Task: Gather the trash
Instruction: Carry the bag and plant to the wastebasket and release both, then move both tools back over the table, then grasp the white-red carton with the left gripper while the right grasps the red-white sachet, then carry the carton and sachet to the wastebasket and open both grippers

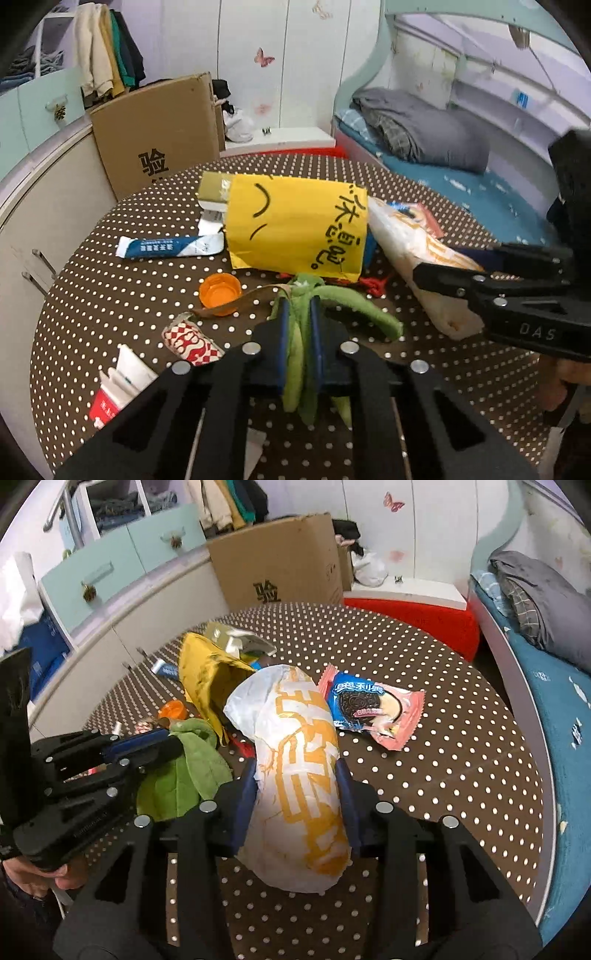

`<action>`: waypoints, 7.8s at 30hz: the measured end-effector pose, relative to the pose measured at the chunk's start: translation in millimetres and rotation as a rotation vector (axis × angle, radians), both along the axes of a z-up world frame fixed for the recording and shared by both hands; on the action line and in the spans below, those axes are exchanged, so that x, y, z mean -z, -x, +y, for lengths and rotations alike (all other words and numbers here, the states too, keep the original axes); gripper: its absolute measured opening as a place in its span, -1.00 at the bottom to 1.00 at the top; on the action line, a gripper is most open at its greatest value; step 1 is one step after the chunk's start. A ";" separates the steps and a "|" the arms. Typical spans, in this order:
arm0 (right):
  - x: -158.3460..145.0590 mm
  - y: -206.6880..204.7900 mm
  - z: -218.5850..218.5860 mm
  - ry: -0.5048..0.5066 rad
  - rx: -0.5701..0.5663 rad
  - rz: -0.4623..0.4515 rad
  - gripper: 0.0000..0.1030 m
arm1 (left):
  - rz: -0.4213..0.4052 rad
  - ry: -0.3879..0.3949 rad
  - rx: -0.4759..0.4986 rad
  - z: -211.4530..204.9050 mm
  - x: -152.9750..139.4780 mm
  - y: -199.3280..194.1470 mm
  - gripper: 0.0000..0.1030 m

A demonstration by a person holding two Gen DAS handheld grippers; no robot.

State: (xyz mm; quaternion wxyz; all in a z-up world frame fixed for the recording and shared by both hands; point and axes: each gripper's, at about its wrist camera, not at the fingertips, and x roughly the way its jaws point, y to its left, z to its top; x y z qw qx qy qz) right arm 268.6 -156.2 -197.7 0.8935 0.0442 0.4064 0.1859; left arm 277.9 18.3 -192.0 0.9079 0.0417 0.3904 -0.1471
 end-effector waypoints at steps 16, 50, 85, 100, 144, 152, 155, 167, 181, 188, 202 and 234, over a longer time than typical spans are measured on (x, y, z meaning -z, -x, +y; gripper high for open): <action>-67.3 59.1 -88.8 -0.139 0.113 -0.160 -0.25 | -0.175 0.142 0.051 -35.2 -81.4 51.8 -0.80; -17.8 83.1 -339.2 -0.250 0.590 -0.094 -0.22 | 0.019 0.200 0.424 -318.1 -67.9 10.5 -0.80; 127.5 66.3 -380.4 -0.298 0.769 0.210 0.88 | 0.149 -0.038 0.309 -370.4 29.1 -26.3 0.81; 19.7 85.9 -332.9 -0.231 0.731 0.015 0.88 | -0.066 0.012 0.278 -305.9 -47.2 24.2 0.85; -36.0 64.2 -16.2 -0.090 0.101 -0.069 0.88 | -0.105 0.087 -0.525 50.2 -14.1 85.5 0.85; -24.1 56.0 -12.1 -0.099 0.092 -0.035 0.88 | -0.008 0.042 -0.540 54.6 8.4 47.8 0.85; -17.6 52.6 -7.2 -0.093 0.071 -0.014 0.88 | 0.047 0.099 -0.532 70.5 16.6 44.2 0.85; -1.2 36.6 79.7 -0.043 -0.189 0.035 0.88 | 0.093 0.072 -0.489 116.8 23.4 61.3 0.70; 19.7 -10.7 170.3 0.132 -0.313 0.040 -0.18 | 0.092 0.039 -0.411 131.1 22.6 55.5 0.38; 20.0 4.1 176.1 0.180 -0.357 -0.003 -0.62 | 0.088 0.072 -0.387 137.1 22.7 54.7 0.36; 9.4 45.7 83.1 0.037 -0.212 0.000 -0.64 | 0.086 0.172 -0.274 106.0 21.2 74.9 0.35; -96.2 93.2 -149.0 -0.085 0.182 -0.282 -0.64 | -0.169 0.189 0.069 -98.3 -84.0 66.9 0.34</action>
